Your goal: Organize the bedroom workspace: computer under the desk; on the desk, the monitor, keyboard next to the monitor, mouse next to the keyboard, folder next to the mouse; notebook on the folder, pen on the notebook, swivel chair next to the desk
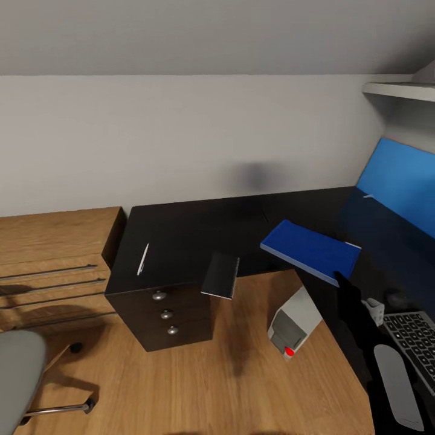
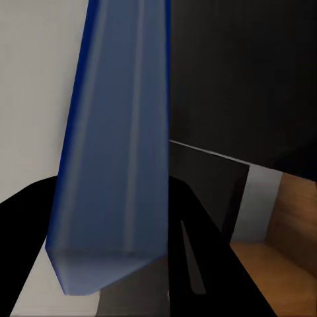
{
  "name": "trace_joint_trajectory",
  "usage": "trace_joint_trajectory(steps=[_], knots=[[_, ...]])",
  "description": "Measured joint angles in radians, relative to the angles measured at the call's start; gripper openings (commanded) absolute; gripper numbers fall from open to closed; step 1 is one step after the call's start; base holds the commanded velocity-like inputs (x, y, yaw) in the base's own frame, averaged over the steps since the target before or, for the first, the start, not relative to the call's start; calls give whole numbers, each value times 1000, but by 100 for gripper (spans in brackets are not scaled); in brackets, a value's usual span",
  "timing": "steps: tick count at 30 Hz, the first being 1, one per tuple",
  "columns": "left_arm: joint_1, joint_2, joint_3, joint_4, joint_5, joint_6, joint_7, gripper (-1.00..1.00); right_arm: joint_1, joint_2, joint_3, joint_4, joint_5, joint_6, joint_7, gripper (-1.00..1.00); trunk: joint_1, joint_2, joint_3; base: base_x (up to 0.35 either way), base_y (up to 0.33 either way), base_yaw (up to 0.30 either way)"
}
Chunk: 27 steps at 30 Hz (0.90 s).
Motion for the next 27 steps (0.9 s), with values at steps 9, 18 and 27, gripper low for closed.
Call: trace_joint_trajectory(steps=[9,18,27], knots=[[0,0,0,1,0,0,0,100,-157,7,88,281,9,-301,-10,-100,0,0,0,0,0,-3],[0,0,0,2,0,0,0,100,-466,13,150,747,-5,-938,-7,-100,0,0,0,0,0,0],[0,-6,-3,-2,-2,-1,4,100,-482,71,162,817,-26,-1041,8,-100,0,0,0,0,0,0]])
